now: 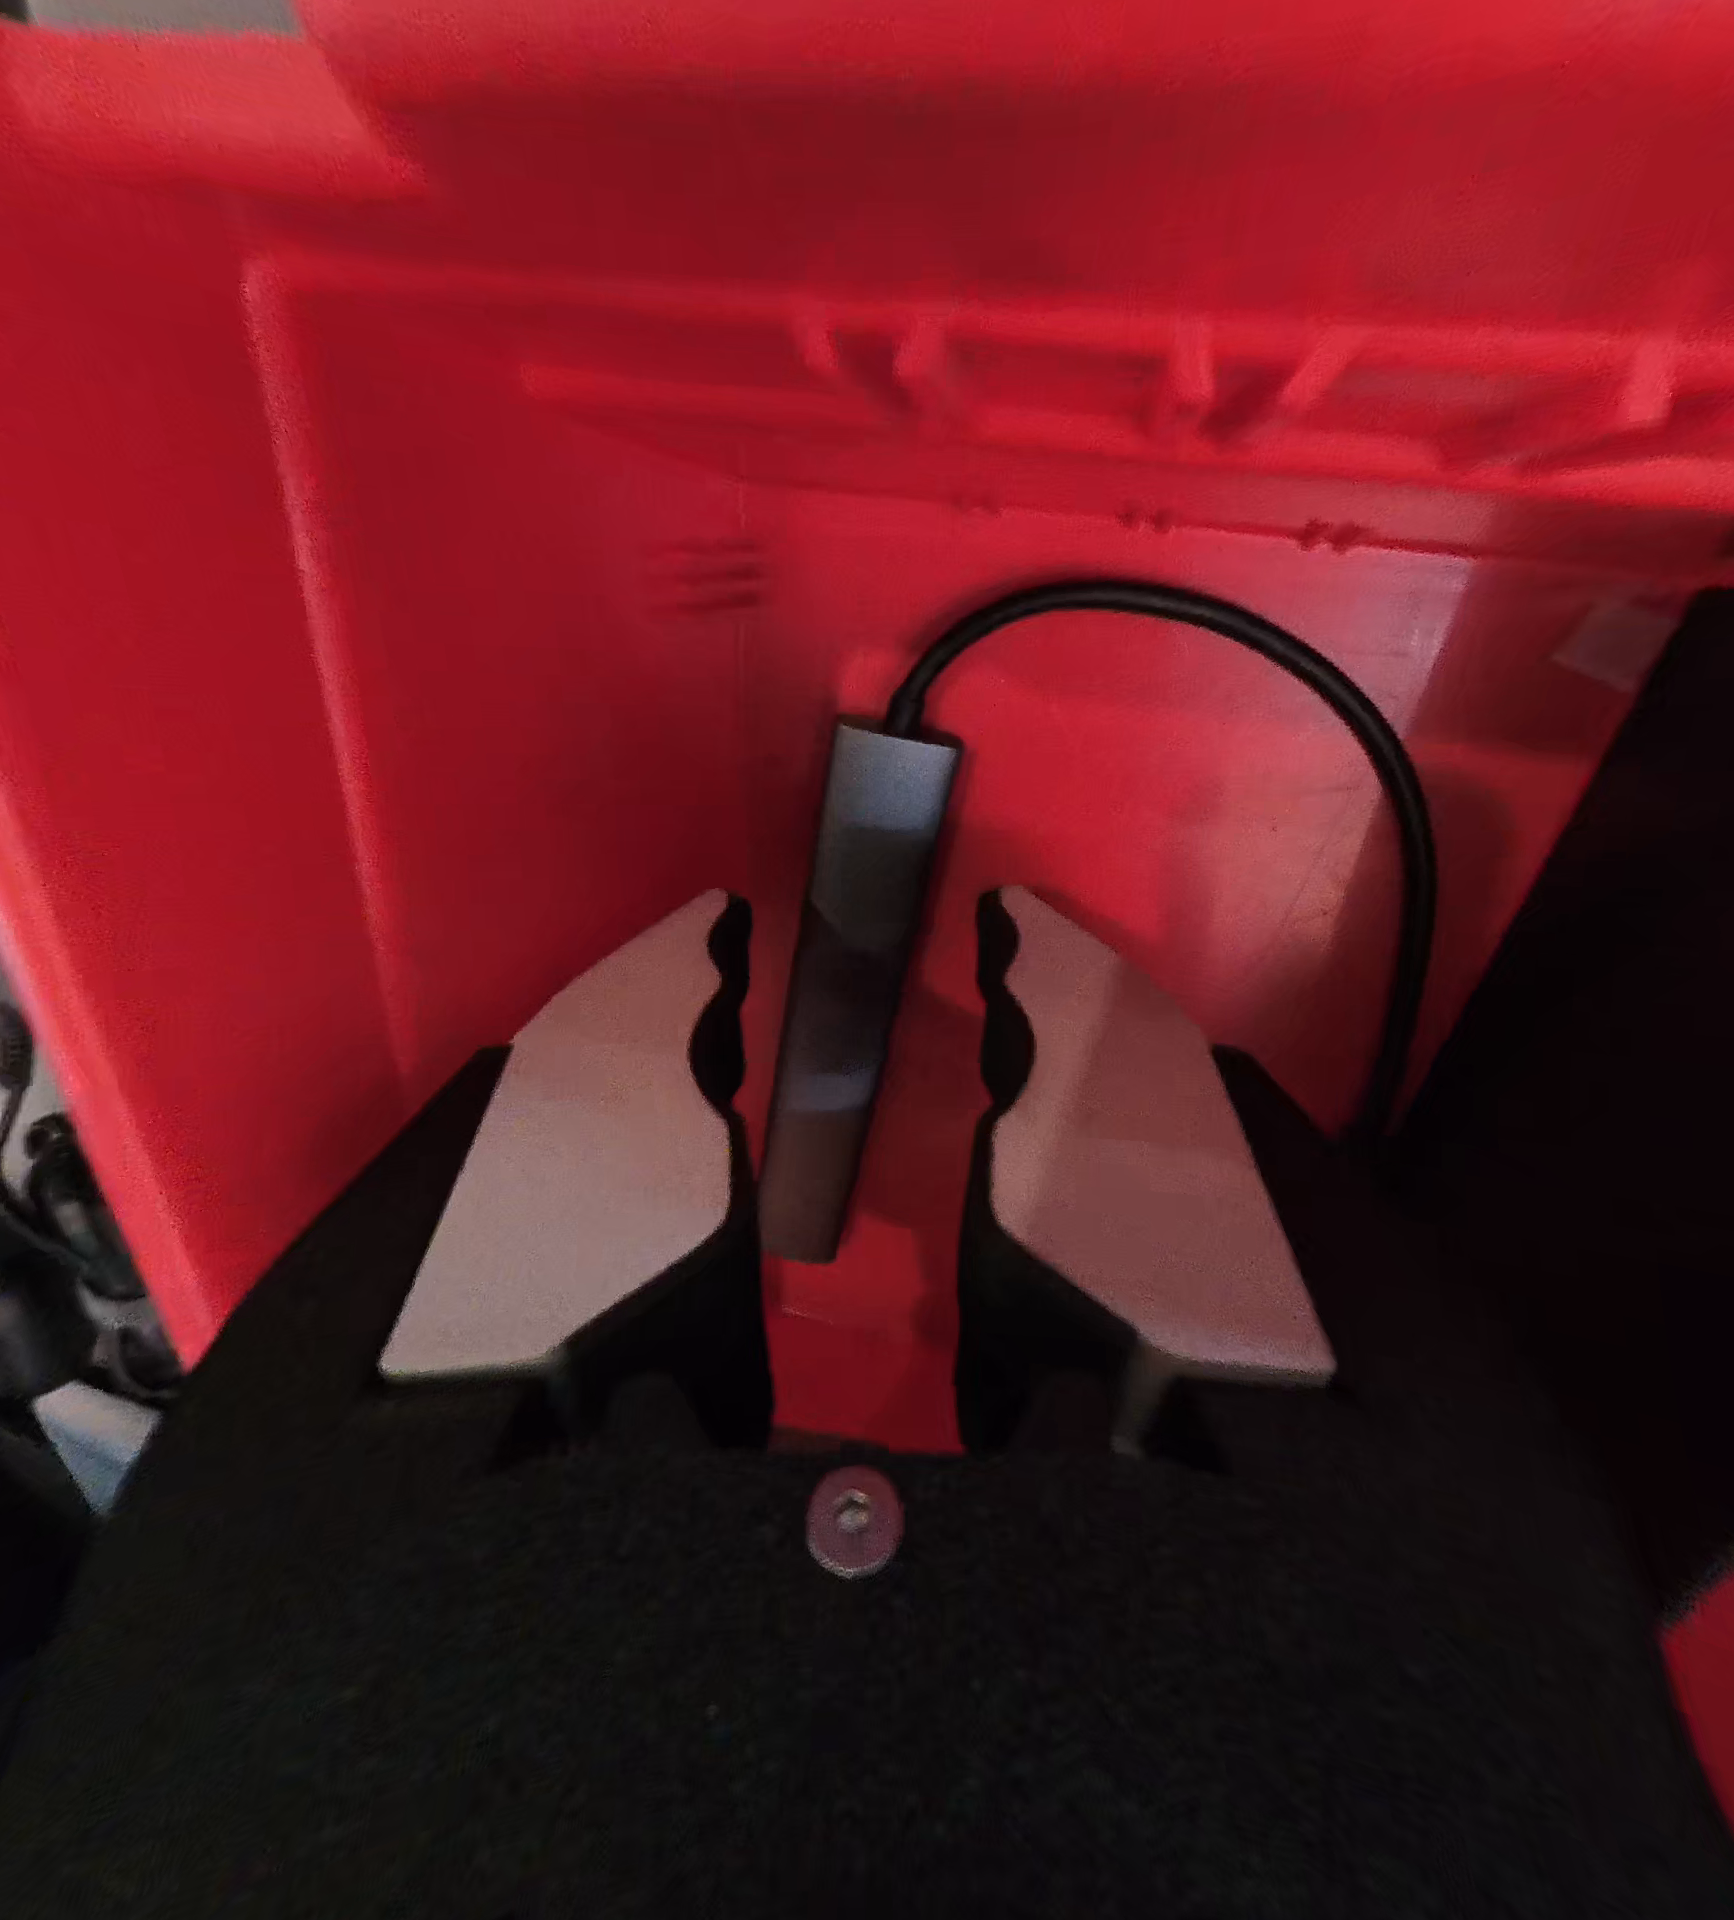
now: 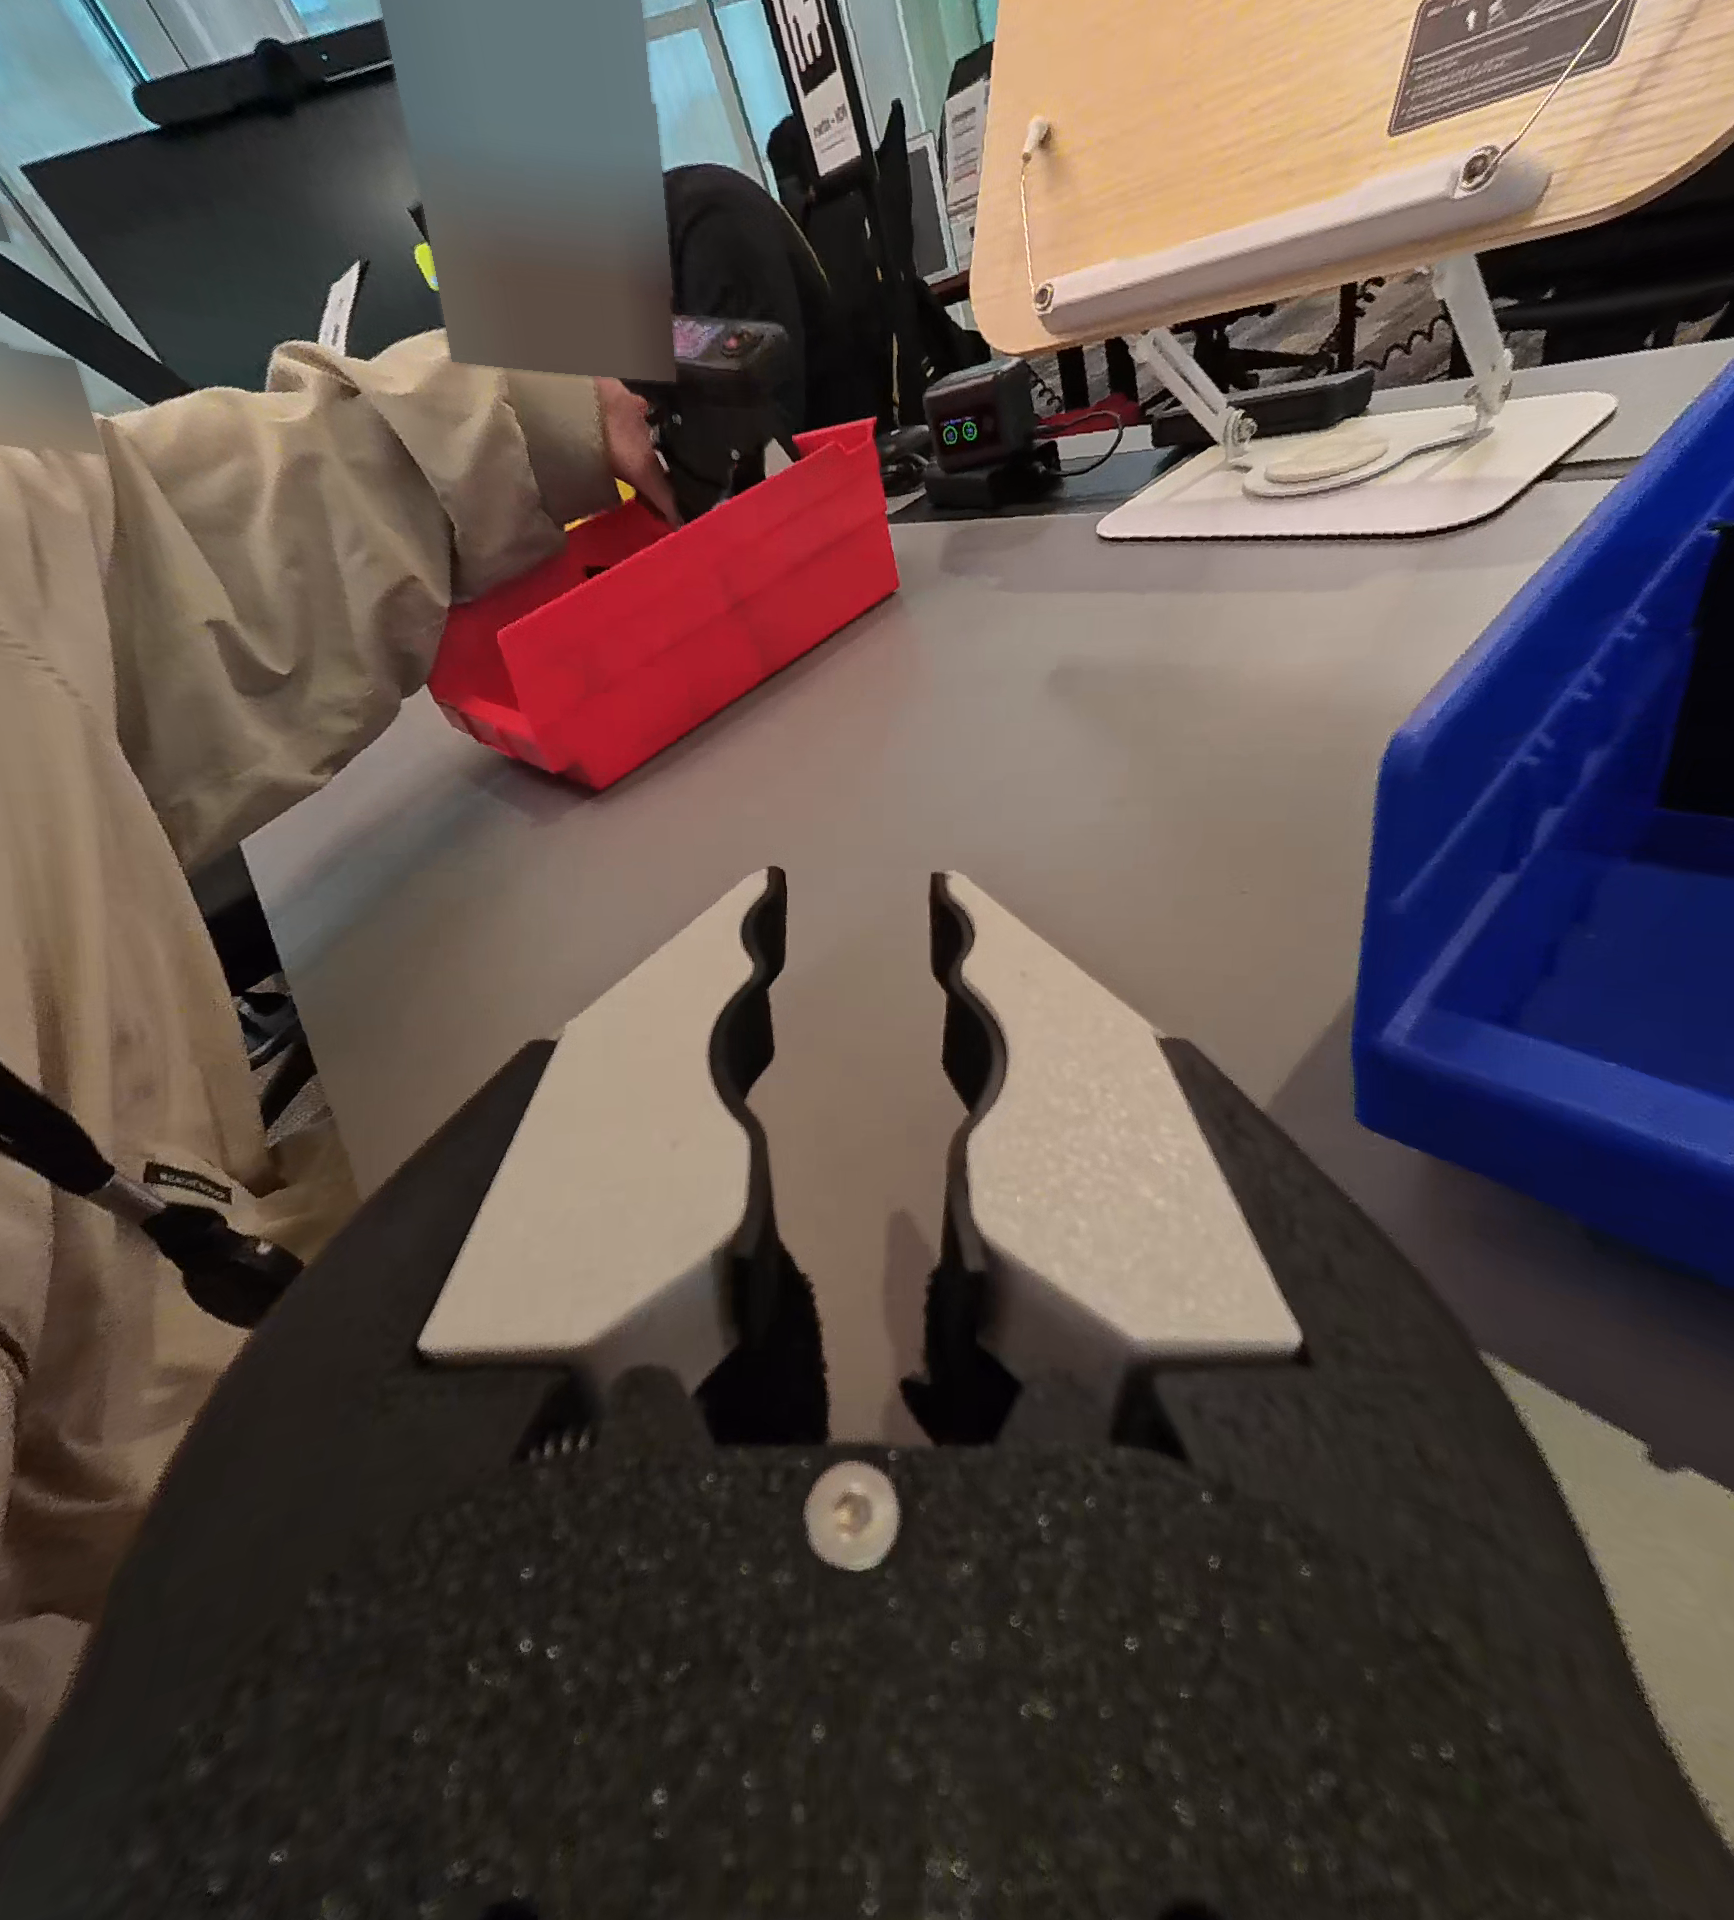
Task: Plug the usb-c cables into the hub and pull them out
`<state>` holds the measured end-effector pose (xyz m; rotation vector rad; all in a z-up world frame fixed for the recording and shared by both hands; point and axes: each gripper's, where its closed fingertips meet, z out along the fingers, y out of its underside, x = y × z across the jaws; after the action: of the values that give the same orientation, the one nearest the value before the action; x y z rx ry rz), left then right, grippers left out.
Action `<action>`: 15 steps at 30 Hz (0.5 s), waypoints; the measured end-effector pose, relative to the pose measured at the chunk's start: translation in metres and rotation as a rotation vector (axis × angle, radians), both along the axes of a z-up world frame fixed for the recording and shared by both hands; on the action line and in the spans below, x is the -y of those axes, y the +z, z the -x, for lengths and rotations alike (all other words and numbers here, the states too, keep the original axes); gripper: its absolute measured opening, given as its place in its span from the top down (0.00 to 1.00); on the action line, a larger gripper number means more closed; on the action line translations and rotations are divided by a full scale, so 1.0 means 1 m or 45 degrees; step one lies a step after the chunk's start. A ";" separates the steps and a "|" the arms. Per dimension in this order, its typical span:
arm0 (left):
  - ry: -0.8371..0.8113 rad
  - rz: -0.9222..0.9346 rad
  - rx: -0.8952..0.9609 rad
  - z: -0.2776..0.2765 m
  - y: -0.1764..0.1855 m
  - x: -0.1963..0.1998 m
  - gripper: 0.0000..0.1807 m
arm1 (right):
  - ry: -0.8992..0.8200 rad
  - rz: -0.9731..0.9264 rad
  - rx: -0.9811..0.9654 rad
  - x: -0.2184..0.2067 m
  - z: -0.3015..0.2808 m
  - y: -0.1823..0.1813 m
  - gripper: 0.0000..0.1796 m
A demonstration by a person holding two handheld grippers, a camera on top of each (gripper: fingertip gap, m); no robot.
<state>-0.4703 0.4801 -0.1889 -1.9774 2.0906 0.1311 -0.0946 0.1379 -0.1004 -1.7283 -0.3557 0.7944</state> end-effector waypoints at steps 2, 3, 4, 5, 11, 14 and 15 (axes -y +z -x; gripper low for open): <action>-0.006 0.043 0.026 -0.002 -0.002 0.004 0.82 | -0.017 0.015 0.019 -0.002 -0.002 -0.004 0.85; 0.014 0.073 0.039 -0.001 -0.003 0.005 0.83 | -0.016 0.020 0.027 -0.002 -0.002 -0.005 0.85; 0.031 0.106 0.050 -0.001 -0.004 0.007 0.86 | -0.008 0.026 0.028 -0.001 -0.001 -0.005 0.86; 0.032 0.129 0.057 -0.001 -0.004 0.009 0.87 | -0.004 0.034 0.026 -0.001 0.000 -0.006 0.86; -0.109 -0.182 -0.066 0.006 0.009 -0.002 0.88 | 0.006 0.026 0.026 -0.002 0.004 -0.004 0.87; -0.103 -0.379 0.049 -0.006 0.052 0.008 0.88 | 0.021 0.026 0.014 -0.001 0.008 -0.002 0.88; -0.104 -0.449 0.090 -0.011 0.071 0.016 0.88 | 0.041 0.038 0.008 0.001 0.011 0.000 0.88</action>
<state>-0.4592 0.4644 -0.1178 -1.6634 1.9430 0.3800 -0.1059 0.1371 -0.1003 -1.7571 -0.3785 0.8208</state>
